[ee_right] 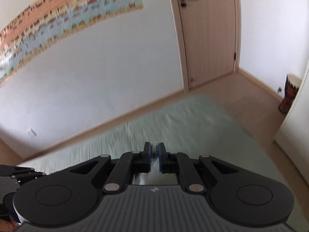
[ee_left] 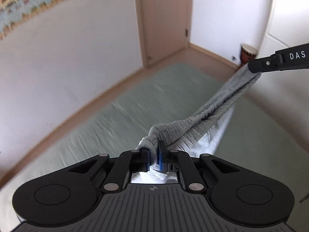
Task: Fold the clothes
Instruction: 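Lift the sweatshirt with both grippers and shake it out above the bed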
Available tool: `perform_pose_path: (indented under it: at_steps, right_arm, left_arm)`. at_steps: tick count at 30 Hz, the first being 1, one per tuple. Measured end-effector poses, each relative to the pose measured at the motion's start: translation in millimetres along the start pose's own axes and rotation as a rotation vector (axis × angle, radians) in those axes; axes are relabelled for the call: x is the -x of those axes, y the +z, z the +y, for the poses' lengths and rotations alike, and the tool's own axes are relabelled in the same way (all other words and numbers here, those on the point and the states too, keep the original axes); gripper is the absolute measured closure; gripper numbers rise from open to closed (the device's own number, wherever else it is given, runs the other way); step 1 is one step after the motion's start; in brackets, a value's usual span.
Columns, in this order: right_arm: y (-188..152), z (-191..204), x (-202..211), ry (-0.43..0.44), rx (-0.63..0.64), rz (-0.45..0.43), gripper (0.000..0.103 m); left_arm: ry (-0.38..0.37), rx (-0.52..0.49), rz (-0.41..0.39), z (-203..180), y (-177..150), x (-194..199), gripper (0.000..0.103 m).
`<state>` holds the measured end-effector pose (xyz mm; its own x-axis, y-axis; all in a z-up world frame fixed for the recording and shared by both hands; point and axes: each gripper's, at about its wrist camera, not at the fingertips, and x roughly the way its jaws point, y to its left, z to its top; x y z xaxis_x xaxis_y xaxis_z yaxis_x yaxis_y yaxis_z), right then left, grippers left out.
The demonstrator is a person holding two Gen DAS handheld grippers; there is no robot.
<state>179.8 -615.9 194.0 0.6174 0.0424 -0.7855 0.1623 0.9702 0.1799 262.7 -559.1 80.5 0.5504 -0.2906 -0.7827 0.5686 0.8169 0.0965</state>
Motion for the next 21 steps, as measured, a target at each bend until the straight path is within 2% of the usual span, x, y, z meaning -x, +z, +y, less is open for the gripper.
perform_pose_path:
  at_steps: [3,4,5,8,11,14,16,17,18,21]
  right_arm:
    - [39,9,12,-0.019,0.048,-0.080,0.098]
    - [54,12,19,-0.033,0.066,-0.121,0.103]
    - [67,14,26,-0.047,0.079,-0.166,0.103]
    - [109,8,47,-0.037,0.076,-0.248,0.103]
    - [130,-4,49,-0.004,0.037,-0.227,0.103]
    - [109,-20,18,0.054,-0.011,-0.105,0.101]
    - [81,-30,-8,0.116,-0.062,-0.004,0.084]
    - [66,-33,-16,0.142,-0.089,0.027,0.061]
    - [42,-37,-26,0.173,-0.129,0.068,0.050]
    - [-9,-40,-42,0.212,-0.176,0.173,0.049]
  left_arm:
    - [0.058,0.009,-0.048,6,42,13,0.096]
    - [0.082,0.018,-0.066,10,59,19,0.096]
    - [0.107,0.028,-0.084,15,74,25,0.096]
    - [0.096,0.064,-0.142,23,107,32,0.096]
    - [0.062,0.047,-0.155,20,109,27,0.096]
    - [-0.002,0.011,-0.147,17,70,34,0.096]
    - [-0.010,-0.033,-0.127,17,51,41,0.096]
    - [-0.013,-0.055,-0.116,18,42,45,0.096]
    - [-0.016,-0.077,-0.106,19,32,48,0.096]
    - [-0.071,-0.099,-0.057,21,-4,43,0.096]
